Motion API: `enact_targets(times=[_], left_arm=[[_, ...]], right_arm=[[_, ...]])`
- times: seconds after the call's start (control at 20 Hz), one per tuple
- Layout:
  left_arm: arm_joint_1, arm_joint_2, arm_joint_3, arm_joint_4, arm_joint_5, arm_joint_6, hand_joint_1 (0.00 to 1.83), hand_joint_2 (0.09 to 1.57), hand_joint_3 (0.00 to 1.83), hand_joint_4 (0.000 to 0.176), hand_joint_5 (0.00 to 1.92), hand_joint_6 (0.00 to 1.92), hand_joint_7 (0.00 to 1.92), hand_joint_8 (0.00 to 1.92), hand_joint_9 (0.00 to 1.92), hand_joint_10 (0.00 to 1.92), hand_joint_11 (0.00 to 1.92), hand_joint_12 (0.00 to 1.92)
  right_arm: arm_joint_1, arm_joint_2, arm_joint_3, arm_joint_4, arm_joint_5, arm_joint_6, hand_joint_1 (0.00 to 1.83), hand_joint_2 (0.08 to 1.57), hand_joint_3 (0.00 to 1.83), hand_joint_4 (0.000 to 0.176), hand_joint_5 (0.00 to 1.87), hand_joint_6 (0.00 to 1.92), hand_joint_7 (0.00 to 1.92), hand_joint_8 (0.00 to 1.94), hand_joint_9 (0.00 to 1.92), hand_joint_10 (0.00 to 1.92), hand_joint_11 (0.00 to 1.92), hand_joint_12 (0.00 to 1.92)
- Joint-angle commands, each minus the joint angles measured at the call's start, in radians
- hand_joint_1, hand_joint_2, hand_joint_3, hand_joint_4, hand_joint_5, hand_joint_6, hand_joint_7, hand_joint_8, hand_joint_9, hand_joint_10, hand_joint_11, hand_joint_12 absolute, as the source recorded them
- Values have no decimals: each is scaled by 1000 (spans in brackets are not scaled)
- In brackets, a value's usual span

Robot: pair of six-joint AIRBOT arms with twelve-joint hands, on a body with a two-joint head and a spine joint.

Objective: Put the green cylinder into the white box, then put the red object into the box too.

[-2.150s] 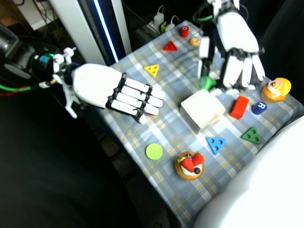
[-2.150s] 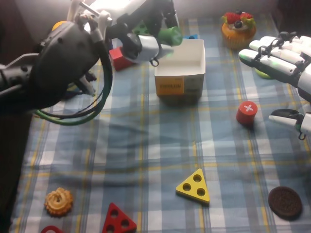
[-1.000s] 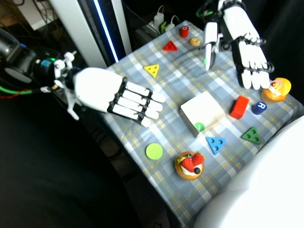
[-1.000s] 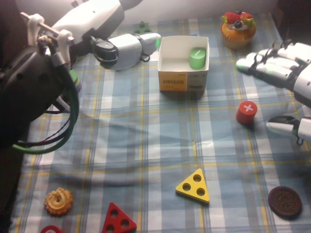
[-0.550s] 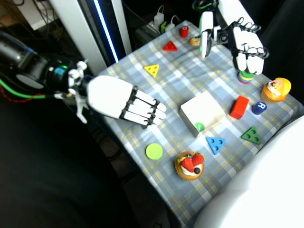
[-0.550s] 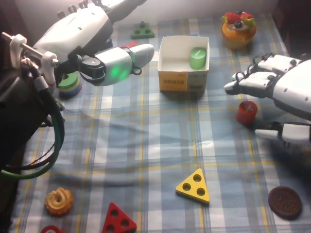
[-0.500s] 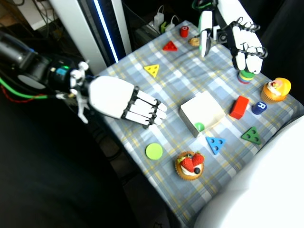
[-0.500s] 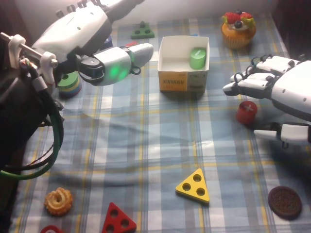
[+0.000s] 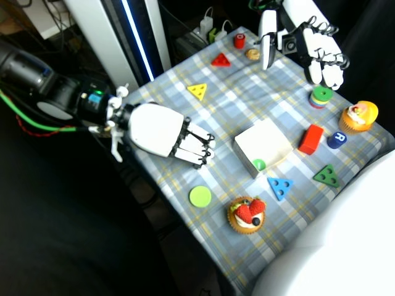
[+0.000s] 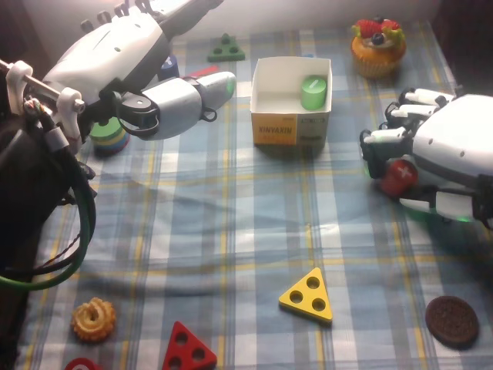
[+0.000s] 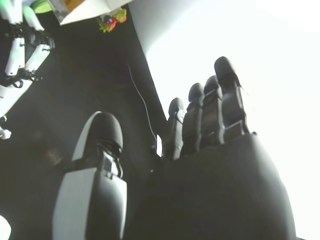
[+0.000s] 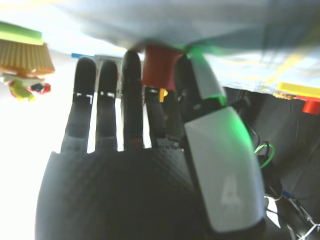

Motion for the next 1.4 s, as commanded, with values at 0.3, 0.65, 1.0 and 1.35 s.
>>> enact_targets(times=[0.3,0.65,1.0,1.35], left_arm=[[9,21,-17,36,-135,-3,525,1336,0,95,124,6,112,4,56,4,0,480],[59,39,-45,11,-178,-3,559,1331,0,89,155,0,130,0,76,3,0,426],[108,43,-65,-14,-223,-12,625,1322,0,58,175,3,151,1,110,10,0,696],[134,33,-68,-40,-236,-20,592,1338,0,48,155,1,150,1,110,9,0,653]], right_arm=[[40,-2,2,-30,89,1,1127,1278,1,9,661,1446,729,1486,426,1648,1,1921],[192,36,-16,-143,125,9,1113,1294,2,9,625,1498,711,1508,359,1615,0,1921],[332,-43,70,-181,49,9,1139,1266,0,0,649,1482,782,1391,417,1537,0,1921],[446,-223,233,-223,-117,9,1143,1263,0,0,708,1318,732,1502,438,1576,213,1920]])
